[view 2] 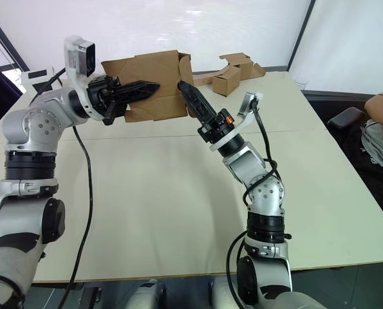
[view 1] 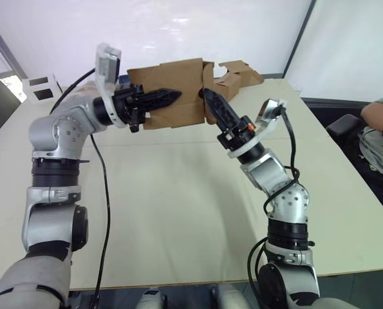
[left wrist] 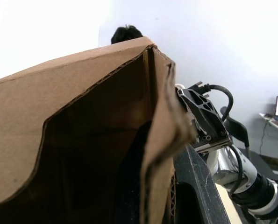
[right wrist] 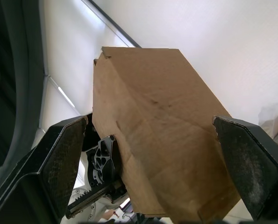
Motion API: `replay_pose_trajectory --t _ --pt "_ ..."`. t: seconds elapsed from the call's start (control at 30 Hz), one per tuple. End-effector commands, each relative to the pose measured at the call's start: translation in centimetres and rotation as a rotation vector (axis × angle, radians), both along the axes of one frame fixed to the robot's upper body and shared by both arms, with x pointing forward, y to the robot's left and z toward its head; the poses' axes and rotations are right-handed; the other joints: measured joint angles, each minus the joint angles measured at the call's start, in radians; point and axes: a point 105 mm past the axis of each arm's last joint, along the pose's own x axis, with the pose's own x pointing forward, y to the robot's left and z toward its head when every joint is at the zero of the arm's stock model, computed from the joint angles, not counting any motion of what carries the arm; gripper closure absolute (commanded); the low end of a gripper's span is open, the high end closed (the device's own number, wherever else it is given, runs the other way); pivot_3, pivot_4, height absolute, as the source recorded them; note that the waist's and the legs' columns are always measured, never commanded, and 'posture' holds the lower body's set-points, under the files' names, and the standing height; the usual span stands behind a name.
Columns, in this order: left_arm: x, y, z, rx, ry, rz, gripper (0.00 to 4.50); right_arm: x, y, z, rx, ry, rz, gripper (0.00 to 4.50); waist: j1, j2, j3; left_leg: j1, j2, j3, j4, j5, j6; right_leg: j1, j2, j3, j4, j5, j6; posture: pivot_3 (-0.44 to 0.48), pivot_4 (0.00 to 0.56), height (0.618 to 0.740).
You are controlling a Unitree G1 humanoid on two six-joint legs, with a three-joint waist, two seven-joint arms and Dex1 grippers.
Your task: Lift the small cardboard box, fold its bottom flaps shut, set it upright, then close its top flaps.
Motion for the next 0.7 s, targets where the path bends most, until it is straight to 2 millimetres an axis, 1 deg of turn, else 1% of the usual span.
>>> replay_pose_trajectory --t 0.03,0.23,0.37,0.43,0.47,0.5,0.53,0.7 --pt "-0.5 0.4 1.2 -0.022 -0.056 -0.003 4.50 -0.7 -0.1 1.5 0.025 -0.055 0.002 0.02 0.000 0.000 0.000 0.000 0.000 0.000 0.000 0.000 0.000 0.000 0.000 0.000 0.000 0.000 0.000 0.000 0.150 0.740" --pt "-0.8 0.6 1.6 -0.035 -0.053 -0.011 4.50 -0.1 -0.4 1.3 0.049 -0.026 -0.018 0.02 0.000 0.000 0.000 0.000 0.000 0.000 0.000 0.000 0.000 0.000 0.000 0.000 0.000 0.000 0.000 0.000 0.150 0.740" --pt "-0.8 0.9 1.8 -0.043 -0.049 -0.009 4.50 -1.1 -0.5 1.9 0.110 -0.038 0.064 0.02 0.000 0.000 0.000 0.000 0.000 0.000 0.000 0.000 0.000 0.000 0.000 0.000 0.000 0.000 0.000 0.000 0.150 0.740" --pt "-0.8 0.9 1.8 -0.043 -0.048 -0.010 4.50 -1.2 -0.5 1.8 0.111 -0.037 0.069 0.53 0.000 0.000 0.000 0.000 0.000 0.000 0.000 0.000 0.000 0.000 0.000 0.000 0.000 0.000 0.000 0.000 0.150 0.740" --pt "-0.9 0.9 1.8 -0.043 -0.048 -0.011 4.50 -1.2 -0.5 1.8 0.112 -0.036 0.071 0.68 0.000 0.000 0.000 0.000 0.000 0.000 0.000 0.000 0.000 0.000 0.000 0.000 0.000 0.000 0.000 0.000 0.150 0.740" --pt "-0.9 1.0 1.8 -0.043 -0.047 -0.012 4.50 -1.3 -0.5 1.7 0.115 -0.035 0.080 0.95 0.000 0.000 0.000 0.000 0.000 0.000 0.000 0.000 0.000 0.000 0.000 0.000 0.000 0.000 0.000 0.000 0.150 0.740" --pt "-0.9 1.0 1.8 -0.044 -0.046 -0.014 4.50 -1.3 -0.5 1.7 0.117 -0.033 0.082 1.35 0.000 0.000 0.000 0.000 0.000 0.000 0.000 0.000 0.000 0.000 0.000 0.000 0.000 0.000 0.000 0.000 0.150 0.740" --pt "-1.0 1.0 1.8 -0.045 -0.044 -0.017 4.50 -0.9 -0.8 1.5 0.124 -0.013 0.066 1.35 0.000 0.000 0.000 0.000 0.000 0.000 0.000 0.000 0.000 0.000 0.000 0.000 0.000 0.000 0.000 0.000 0.150 0.740"
